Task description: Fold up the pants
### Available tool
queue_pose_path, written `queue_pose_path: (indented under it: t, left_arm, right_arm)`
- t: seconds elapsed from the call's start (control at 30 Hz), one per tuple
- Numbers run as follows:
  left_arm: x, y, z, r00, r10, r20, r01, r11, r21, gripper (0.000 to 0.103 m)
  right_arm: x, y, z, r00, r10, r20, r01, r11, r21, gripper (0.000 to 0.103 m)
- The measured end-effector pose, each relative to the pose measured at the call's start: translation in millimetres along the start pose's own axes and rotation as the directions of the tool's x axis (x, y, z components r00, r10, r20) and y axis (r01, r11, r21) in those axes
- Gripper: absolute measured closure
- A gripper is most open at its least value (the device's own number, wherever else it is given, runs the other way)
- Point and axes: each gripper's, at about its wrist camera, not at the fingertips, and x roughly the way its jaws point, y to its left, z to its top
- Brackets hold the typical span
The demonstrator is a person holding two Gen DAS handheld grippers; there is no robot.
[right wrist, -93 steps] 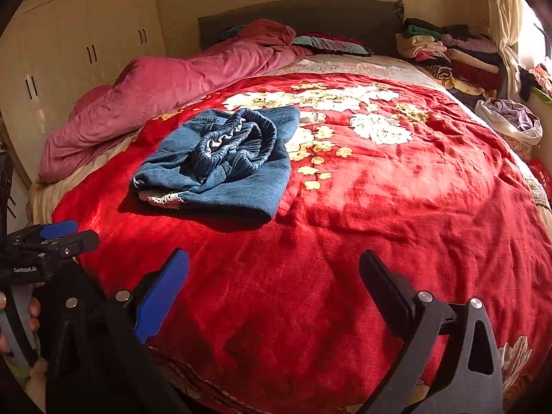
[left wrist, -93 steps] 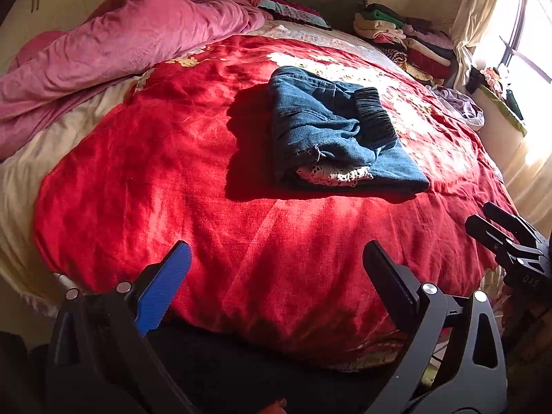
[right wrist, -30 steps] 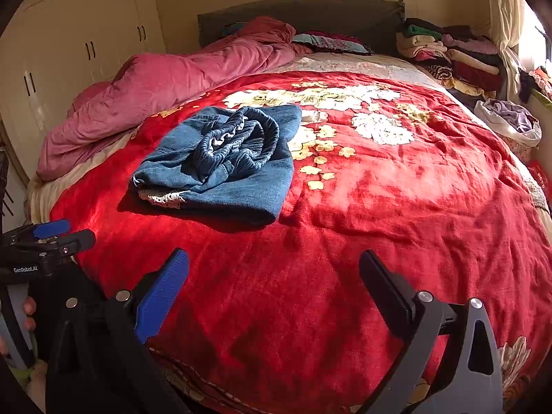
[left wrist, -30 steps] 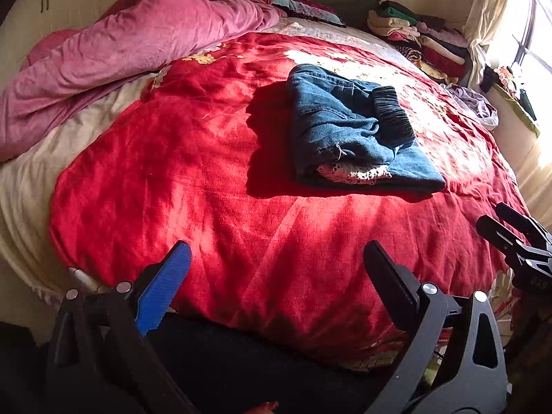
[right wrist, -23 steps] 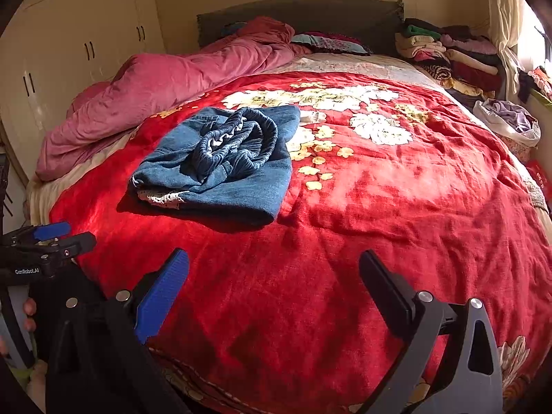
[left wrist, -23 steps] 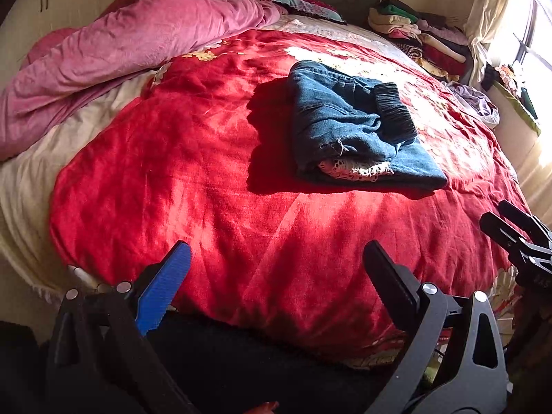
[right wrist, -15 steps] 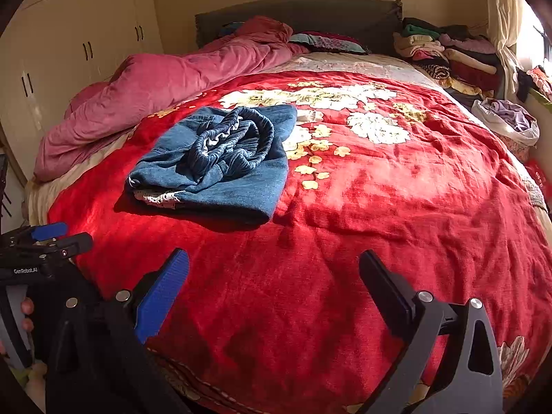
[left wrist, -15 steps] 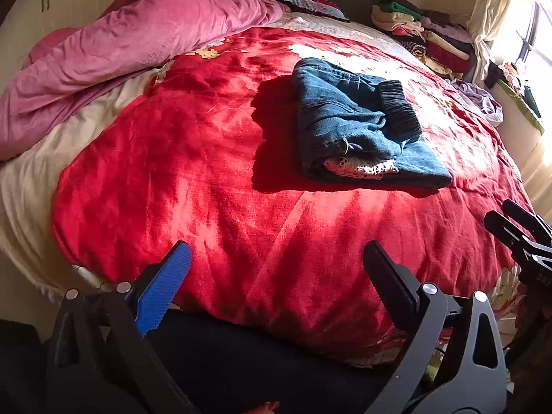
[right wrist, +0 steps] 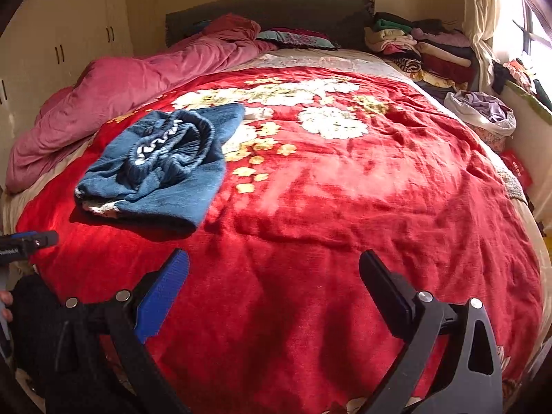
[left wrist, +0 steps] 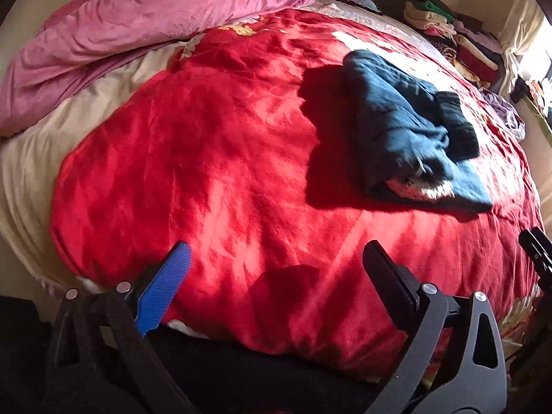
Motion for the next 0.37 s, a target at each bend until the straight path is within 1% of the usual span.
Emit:
queue_pose_path:
  t: [0.07,0.13,0.17,0.27,0.33,0.37]
  left_arm:
    - [6.7,18.6,21.4,0.999,0.037,0.019,-0.037,0.999,-0.02,0.01]
    - [21.6,42.7,46.9,0.997,0.077,0.01,-0.076,0.996,-0.048,0.01]
    - [31.2,56.8,60.7,0.994,0.106,-0.005,-0.106,0.992,-0.067,0.01]
    - [59.5,97.9,101.2,0.98,0.195,-0.039,-0.198,0.974,-0.111,0.01]
    - [76.8,122.3,125.0,0.978,0.204,-0.045,-0.208,0.966,-0.151,0.01]
    - [86.0,132.8,136.8,0.977,0.208,-0.043,-0.212,0.963,-0.167,0.01]
  right_arm:
    - [6.1,-22.6,5.8,0.999,-0.046,-0.003,0.046,0.998,0.031,0.005]
    - [11.5,-53.7,14.3,0.994,-0.111,0.003,0.11,0.992,0.065,0.005]
    - [14.9,-70.4,18.9,0.988,-0.152,0.008,0.151,0.986,0.075,0.005]
    - [32.1,-136.8,37.8,0.967,-0.255,-0.027,0.257,0.96,0.111,0.005]
    - [45.5,-186.5,50.5,0.942,-0.33,-0.057,0.335,0.93,0.151,0.005]
    - [53.7,-210.1,56.3,0.942,-0.33,-0.067,0.337,0.925,0.175,0.005]
